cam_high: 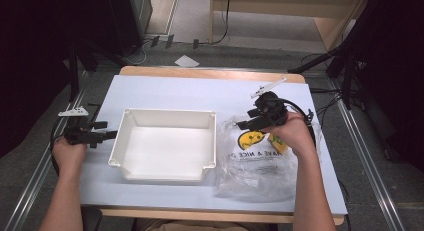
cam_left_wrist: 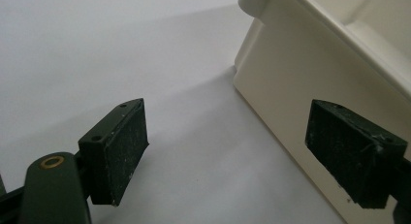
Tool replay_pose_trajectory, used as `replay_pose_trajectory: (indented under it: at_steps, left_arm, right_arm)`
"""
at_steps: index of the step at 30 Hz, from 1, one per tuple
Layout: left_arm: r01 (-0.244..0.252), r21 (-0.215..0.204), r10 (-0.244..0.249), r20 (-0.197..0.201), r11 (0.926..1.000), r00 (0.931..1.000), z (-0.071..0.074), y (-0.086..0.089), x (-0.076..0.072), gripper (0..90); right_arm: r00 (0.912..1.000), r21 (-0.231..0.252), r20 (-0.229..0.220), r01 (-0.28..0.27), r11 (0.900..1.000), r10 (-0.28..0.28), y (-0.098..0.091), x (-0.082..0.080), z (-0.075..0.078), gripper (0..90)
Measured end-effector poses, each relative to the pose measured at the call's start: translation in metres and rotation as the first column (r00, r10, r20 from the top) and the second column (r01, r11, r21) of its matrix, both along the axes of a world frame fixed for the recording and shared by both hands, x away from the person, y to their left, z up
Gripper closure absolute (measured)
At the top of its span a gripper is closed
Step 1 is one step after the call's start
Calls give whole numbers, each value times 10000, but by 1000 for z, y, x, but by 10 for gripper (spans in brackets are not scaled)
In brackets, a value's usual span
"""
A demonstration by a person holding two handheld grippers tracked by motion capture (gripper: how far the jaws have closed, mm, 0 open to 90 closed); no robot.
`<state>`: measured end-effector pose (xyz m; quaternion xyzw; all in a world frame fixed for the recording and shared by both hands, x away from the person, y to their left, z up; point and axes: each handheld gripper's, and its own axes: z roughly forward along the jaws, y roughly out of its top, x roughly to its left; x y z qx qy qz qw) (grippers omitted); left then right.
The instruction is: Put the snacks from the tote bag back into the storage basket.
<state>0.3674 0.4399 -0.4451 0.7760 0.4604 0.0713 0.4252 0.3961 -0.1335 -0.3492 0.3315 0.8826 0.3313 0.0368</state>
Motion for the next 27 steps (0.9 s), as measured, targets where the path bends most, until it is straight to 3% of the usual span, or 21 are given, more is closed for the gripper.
replay_pose_trajectory:
  at_steps: [27]
  left_arm:
    - [68,58,-68,-47,10000,10000,0,-2,2,162]
  right_arm:
    - [9999,118,-29,144,9998,-144,-7,0,1,336]
